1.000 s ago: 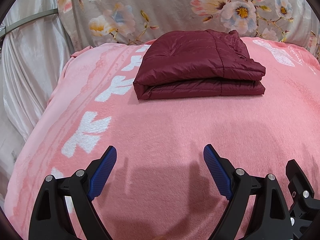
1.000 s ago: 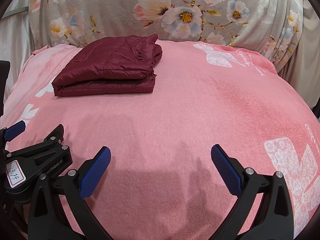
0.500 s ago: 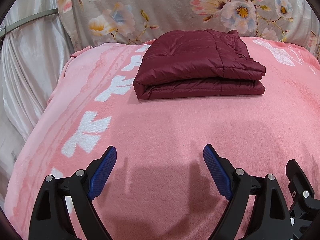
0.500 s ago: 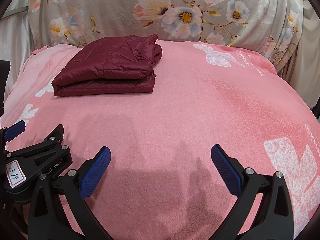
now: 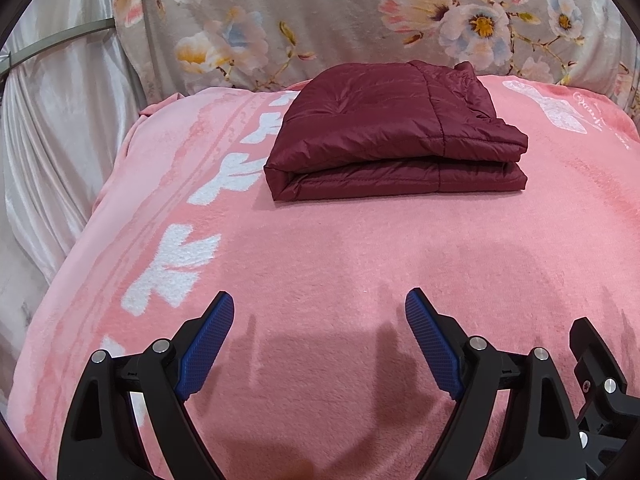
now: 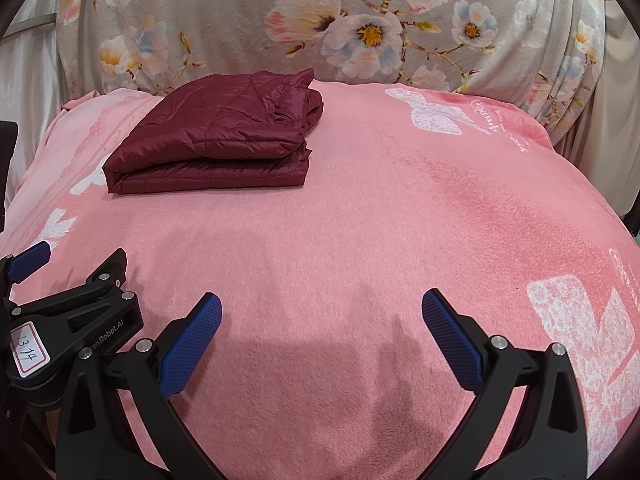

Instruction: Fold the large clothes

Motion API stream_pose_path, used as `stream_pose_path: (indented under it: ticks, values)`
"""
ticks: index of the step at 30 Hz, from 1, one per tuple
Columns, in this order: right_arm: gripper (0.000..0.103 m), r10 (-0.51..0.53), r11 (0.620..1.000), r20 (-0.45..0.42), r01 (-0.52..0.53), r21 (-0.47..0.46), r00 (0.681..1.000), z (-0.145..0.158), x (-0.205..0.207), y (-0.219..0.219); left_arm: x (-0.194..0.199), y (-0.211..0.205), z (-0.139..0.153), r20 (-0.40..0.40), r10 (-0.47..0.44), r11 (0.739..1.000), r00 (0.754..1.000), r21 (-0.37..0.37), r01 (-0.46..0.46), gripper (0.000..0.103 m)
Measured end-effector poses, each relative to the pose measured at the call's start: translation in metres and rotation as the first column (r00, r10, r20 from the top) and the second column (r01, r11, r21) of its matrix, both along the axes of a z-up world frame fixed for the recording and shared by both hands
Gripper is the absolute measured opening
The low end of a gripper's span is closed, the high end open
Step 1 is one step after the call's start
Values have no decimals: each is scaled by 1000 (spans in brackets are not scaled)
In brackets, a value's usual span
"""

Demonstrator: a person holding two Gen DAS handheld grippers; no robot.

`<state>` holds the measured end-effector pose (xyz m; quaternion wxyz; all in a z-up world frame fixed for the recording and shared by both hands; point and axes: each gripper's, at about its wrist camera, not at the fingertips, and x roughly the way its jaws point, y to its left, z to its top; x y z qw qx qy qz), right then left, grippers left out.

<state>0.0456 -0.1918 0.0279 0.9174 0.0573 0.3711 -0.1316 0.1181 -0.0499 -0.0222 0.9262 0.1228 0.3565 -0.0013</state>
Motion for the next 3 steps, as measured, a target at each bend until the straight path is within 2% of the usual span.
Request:
stream_pose_path:
  ticks: [3]
  values:
    - [98, -1, 1000, 0, 1, -1, 1000, 0, 0, -1, 0, 0, 0, 1, -1, 1000, 1000, 1, 1, 83]
